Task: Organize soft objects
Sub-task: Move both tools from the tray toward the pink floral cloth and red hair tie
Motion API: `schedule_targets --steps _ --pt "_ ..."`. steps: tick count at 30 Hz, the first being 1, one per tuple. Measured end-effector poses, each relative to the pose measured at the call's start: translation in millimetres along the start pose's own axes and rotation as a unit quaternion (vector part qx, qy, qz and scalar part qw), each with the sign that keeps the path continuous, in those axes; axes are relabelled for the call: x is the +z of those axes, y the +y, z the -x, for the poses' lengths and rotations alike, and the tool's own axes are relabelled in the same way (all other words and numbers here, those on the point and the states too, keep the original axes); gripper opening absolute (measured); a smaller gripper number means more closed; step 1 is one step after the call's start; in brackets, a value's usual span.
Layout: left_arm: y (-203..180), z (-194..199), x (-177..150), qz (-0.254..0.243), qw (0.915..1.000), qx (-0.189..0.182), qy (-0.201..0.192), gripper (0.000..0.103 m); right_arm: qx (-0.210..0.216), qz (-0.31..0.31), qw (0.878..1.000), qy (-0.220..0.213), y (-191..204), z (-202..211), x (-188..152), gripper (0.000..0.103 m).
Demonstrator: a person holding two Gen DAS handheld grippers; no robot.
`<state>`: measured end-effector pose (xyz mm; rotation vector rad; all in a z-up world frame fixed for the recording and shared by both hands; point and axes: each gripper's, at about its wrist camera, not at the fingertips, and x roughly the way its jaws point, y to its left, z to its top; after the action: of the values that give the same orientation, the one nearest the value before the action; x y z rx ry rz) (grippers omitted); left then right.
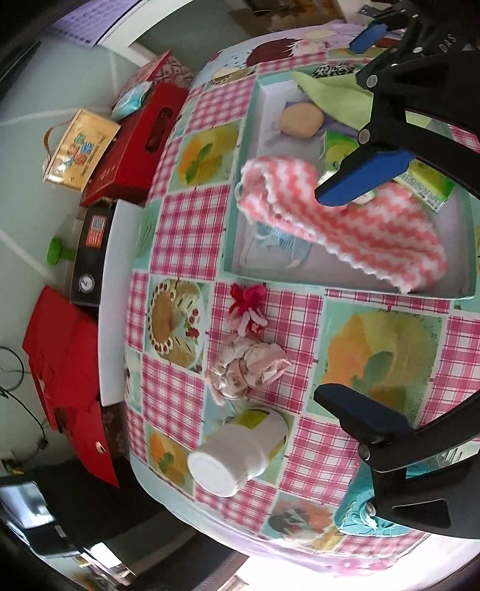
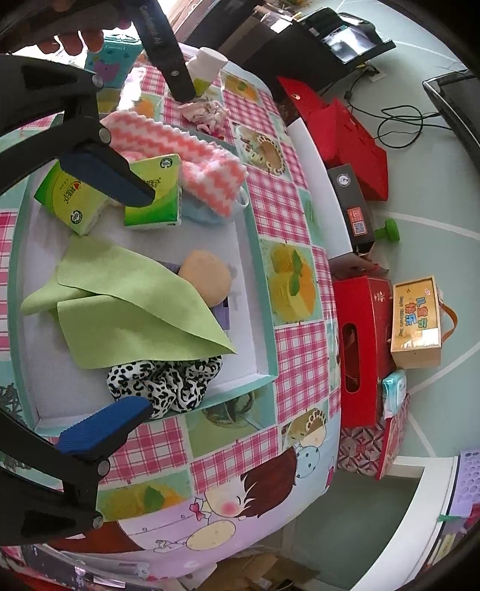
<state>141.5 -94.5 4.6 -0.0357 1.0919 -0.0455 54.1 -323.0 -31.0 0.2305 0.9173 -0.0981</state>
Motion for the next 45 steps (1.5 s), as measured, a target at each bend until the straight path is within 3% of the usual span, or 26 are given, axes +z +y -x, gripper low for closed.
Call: schedule_targets --steps 11,21,33,45 --pt "15 -9 4 0.044 0.9988 -0.008 -0.019 0.097 -0.005 0.014 1.000 0.001 12 -4 1 0.103" --pt "19 -10 18 0.049 0.9975 0.009 -0.050 0.097 -0.007 0.039 0.999 0.005 29 -12 -1 0.103" --pt "18 -17 26 0.042 0.9971 -0.014 -0.062 0.097 -0.012 0.062 0.998 0.007 46 -24 -3 0.103" --pt "57 -29 25 0.100 0.9938 -0.003 -0.049 0.097 -0.021 0.083 0.996 0.005 65 -33 -8 0.103"
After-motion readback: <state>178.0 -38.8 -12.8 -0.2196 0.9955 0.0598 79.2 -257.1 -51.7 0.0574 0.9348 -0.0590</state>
